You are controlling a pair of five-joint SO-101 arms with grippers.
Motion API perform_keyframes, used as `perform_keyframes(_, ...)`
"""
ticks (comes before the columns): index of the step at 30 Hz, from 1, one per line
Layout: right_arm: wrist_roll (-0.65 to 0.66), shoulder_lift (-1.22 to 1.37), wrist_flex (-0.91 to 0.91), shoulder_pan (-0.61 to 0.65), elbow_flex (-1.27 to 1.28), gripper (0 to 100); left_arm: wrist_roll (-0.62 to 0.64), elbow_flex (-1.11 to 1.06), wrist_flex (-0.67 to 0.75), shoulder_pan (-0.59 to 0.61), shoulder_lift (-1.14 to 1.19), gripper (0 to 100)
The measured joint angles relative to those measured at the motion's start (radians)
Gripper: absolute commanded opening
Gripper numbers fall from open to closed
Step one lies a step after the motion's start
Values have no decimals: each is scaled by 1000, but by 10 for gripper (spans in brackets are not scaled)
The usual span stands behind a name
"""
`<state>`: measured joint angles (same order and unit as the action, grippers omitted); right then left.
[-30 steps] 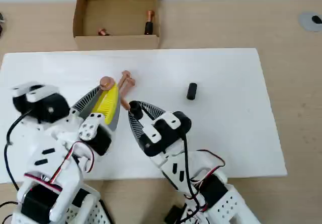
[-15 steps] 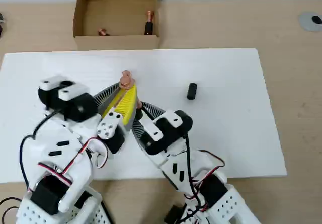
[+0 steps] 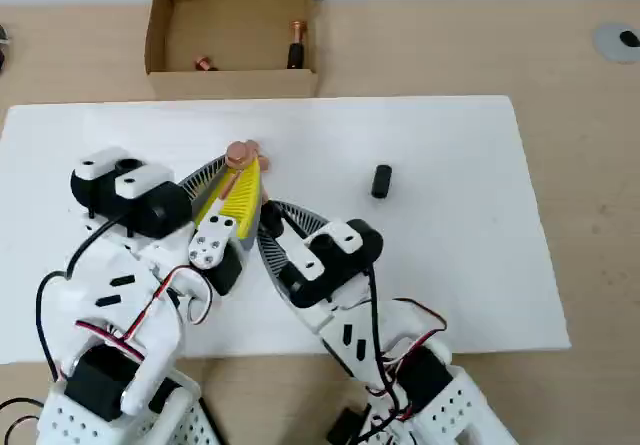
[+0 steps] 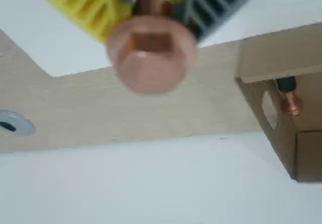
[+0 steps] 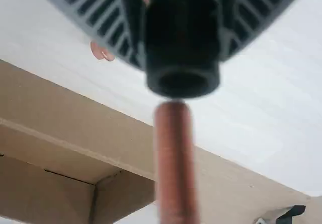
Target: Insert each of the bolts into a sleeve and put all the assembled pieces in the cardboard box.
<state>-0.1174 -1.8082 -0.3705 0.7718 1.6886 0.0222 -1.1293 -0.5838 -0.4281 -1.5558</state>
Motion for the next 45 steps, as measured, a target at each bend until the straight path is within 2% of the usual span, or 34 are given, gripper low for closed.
perform_keyframes(14, 0, 0, 0, -2, 2, 10, 46, -29, -3, 5, -8, 9)
perform_keyframes(26, 0, 2, -2, 0, 2, 10, 51, 58, -186, 6, -9, 9)
perform_keyframes(45, 0, 2, -2, 0, 2, 10, 51, 83, -201, 6, -8, 9)
